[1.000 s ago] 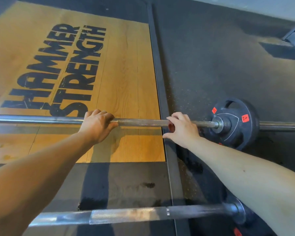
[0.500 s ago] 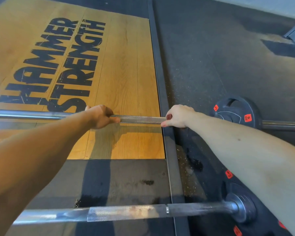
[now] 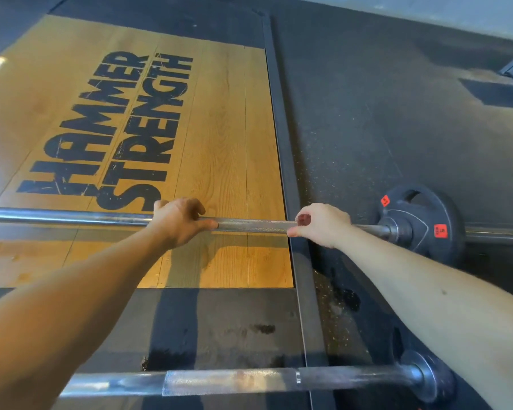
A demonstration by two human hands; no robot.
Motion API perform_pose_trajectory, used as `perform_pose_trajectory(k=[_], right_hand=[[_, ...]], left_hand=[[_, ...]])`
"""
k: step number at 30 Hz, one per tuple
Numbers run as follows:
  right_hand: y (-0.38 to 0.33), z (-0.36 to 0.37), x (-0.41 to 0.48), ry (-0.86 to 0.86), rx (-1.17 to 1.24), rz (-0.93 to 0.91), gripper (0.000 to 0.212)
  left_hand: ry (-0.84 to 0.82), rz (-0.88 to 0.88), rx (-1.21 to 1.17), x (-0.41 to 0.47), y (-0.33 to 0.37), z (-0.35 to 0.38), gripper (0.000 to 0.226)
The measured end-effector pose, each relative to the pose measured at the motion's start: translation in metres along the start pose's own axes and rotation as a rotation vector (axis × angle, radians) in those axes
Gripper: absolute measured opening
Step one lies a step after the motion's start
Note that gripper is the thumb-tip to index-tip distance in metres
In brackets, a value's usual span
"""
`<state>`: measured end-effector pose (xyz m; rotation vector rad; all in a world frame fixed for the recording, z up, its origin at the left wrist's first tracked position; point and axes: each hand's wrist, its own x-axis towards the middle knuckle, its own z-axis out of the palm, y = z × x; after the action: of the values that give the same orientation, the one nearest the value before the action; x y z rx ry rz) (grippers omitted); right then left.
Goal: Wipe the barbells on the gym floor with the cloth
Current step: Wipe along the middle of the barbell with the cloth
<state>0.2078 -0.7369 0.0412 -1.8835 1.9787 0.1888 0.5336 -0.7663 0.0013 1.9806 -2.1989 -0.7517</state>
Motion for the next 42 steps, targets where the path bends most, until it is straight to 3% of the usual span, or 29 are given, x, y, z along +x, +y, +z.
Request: perform_pose_trajectory(k=[2,6,9,12,16,20,25,28,30,35,39,42], right_hand=[[-0.010,0.023,-0.014,0.174,0.013,0.012,0.050],[-0.072,0.073,-0.024,0.423,0.178,-0.019,0.045],[-0.128,0.088,-0.020,0.391,0.303,-0.146,0.058],[-0.141,0.094,-0.008,0.363,0.270,-0.305,0.058],[-0.079,0.093,-0.005,0.424,0.265,-0.430,0.055],[0.008,0.080,-0.019,0.572,0.242,-0.343,0.048],[0.116,0.058,-0.038,0.616,0.213,-0.044,0.047],[0.134,0.052,-0.035,0.588,0.309,0.118,0.040],[0.114,0.057,-0.033,0.603,0.326,0.146,0.035],[0.014,0.073,-0.019,0.660,0.323,-0.059,0.033],[-0.064,0.084,-0.001,0.580,0.360,-0.180,0.035],[-0.061,0.080,0.000,0.555,0.301,-0.371,0.035]], left_hand=[[0.117,0.067,-0.081,-0.009,-0.004,0.005,0.038],[0.098,0.109,-0.120,-0.010,-0.006,0.004,0.029],[0.132,0.128,-0.086,-0.008,-0.006,0.004,0.029],[0.155,0.151,-0.055,-0.006,-0.009,0.009,0.029],[0.165,0.114,-0.058,-0.005,-0.009,0.009,0.024],[0.136,0.082,-0.079,-0.004,-0.009,0.008,0.025],[0.124,0.088,-0.090,-0.002,-0.010,0.007,0.026],[0.154,0.134,-0.071,-0.003,-0.006,0.007,0.025],[0.146,0.147,-0.073,-0.004,-0.007,0.006,0.025],[0.168,0.177,-0.077,-0.001,-0.008,0.008,0.023],[0.199,0.169,-0.060,0.001,-0.005,0.008,0.022],[0.181,0.144,-0.061,0.003,-0.003,0.005,0.023]])
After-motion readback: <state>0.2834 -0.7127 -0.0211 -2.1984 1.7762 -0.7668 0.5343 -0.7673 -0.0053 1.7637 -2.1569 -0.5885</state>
